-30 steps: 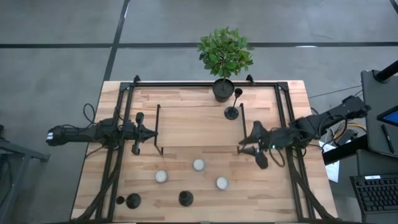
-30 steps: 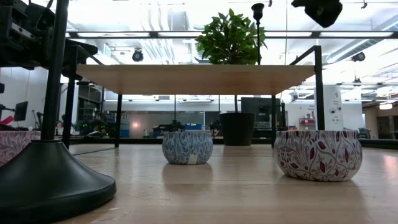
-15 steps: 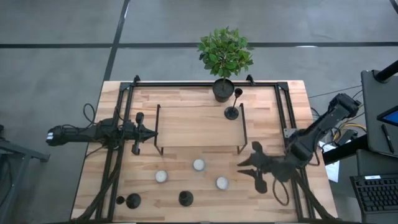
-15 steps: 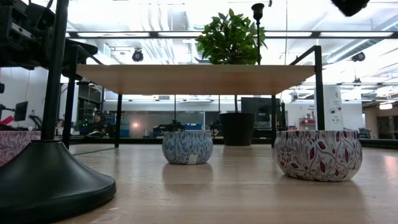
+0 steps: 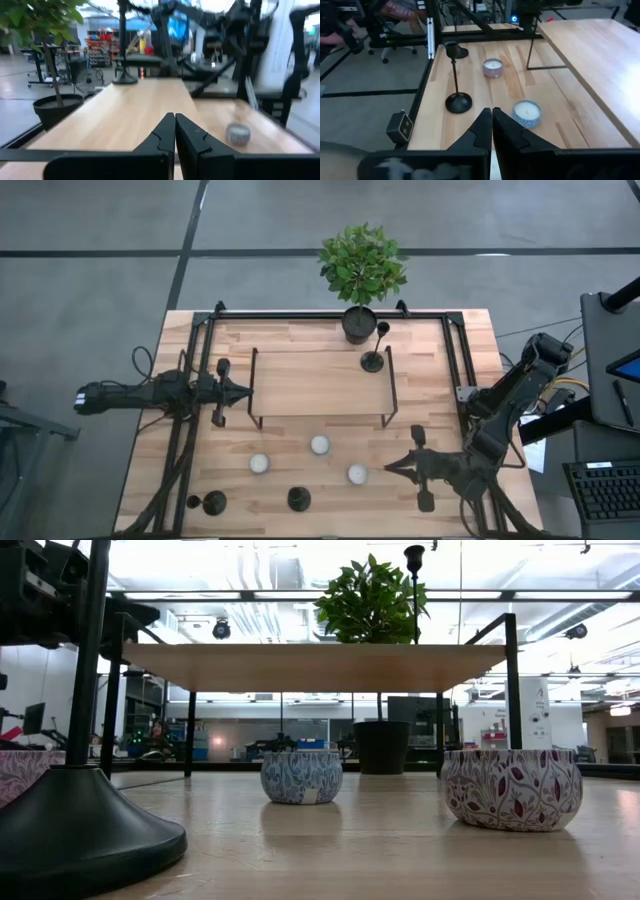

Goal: Pick & Place candle stick holders
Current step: Put the right black candle holder on the shelf aligned with the other black candle holder

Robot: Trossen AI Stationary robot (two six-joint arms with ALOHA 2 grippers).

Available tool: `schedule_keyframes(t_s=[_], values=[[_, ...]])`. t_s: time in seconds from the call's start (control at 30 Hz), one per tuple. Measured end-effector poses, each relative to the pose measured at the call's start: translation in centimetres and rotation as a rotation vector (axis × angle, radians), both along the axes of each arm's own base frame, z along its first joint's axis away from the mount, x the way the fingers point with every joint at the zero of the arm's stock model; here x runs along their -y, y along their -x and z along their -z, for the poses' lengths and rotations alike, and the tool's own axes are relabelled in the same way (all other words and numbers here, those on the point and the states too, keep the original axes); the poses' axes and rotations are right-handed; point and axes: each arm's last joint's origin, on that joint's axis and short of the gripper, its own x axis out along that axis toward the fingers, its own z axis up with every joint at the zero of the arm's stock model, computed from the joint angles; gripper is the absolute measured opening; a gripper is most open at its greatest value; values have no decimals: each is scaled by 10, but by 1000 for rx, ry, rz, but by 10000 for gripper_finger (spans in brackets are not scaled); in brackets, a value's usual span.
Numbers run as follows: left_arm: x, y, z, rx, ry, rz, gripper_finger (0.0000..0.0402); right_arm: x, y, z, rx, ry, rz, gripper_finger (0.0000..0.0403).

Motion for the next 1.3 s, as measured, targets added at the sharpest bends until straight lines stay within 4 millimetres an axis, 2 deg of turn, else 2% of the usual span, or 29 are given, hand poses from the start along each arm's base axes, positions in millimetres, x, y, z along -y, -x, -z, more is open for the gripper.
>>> schedule_keyframes(t_s=[0.2,0.43,0.57,0.8,1.0,1.17,1.3], values=[[-1,0,-4,45,65,-25,10,9,11,-20,50,52,-61,8],[-1,3,-23,243,486,52,10,18,18,-34,92,149,-107,8],[5,5,-32,312,564,189,10,21,20,-37,104,206,-119,8],[28,4,-46,368,538,452,10,23,21,-37,94,245,-128,8],[56,-6,-66,394,409,489,9,23,21,-38,99,246,-128,8],[93,-25,-82,197,287,593,9,23,21,-42,112,231,-124,8],[118,-44,-91,-25,261,509,9,23,21,-42,113,211,-117,8]])
